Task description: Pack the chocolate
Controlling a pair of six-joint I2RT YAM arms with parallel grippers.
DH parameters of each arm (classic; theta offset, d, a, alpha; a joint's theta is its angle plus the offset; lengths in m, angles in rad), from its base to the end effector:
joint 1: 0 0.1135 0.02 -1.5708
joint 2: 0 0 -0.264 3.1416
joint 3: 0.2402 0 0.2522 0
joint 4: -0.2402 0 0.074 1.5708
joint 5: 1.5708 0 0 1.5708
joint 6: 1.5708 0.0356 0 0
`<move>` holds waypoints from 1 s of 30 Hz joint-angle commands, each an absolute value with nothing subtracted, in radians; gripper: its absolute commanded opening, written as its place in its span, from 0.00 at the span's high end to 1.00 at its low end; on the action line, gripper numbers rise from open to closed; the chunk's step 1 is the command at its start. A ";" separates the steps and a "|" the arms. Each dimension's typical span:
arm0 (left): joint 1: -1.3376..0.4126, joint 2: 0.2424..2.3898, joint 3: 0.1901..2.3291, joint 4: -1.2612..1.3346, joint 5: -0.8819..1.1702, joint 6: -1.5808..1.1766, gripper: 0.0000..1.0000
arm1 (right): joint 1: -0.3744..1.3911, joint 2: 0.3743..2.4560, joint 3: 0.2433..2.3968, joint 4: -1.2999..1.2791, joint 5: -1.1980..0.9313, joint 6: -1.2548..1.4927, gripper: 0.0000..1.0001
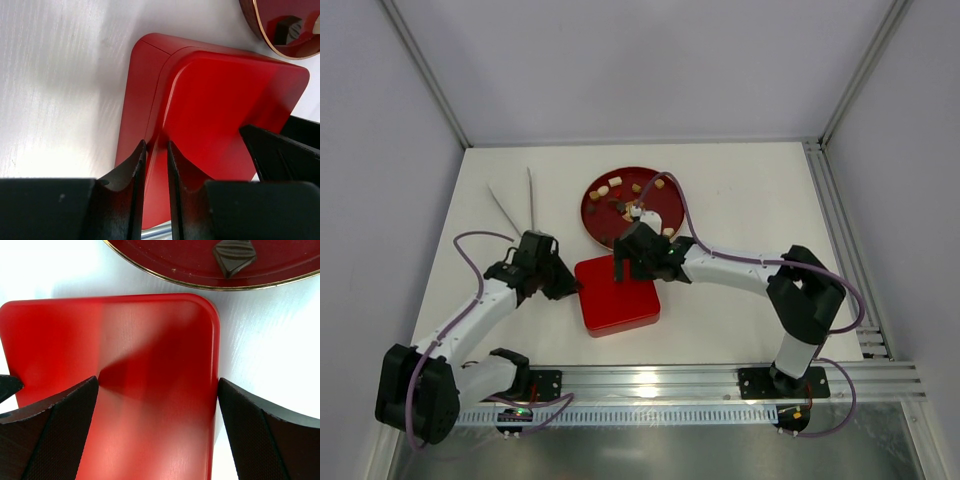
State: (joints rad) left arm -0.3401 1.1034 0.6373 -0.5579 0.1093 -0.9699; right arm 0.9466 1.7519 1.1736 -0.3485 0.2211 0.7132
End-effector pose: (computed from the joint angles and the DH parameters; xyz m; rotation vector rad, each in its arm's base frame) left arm 0.1908 -0.0716 0.1993 -0.8010 2.5936 -0.5814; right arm 0.2230 0.2963 0.2026 -0.2004 2.5096 0.4308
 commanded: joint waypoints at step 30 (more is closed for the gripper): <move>-0.357 1.238 0.561 -0.566 0.090 -0.945 0.77 | 1.012 1.402 0.589 -0.212 0.158 0.907 0.01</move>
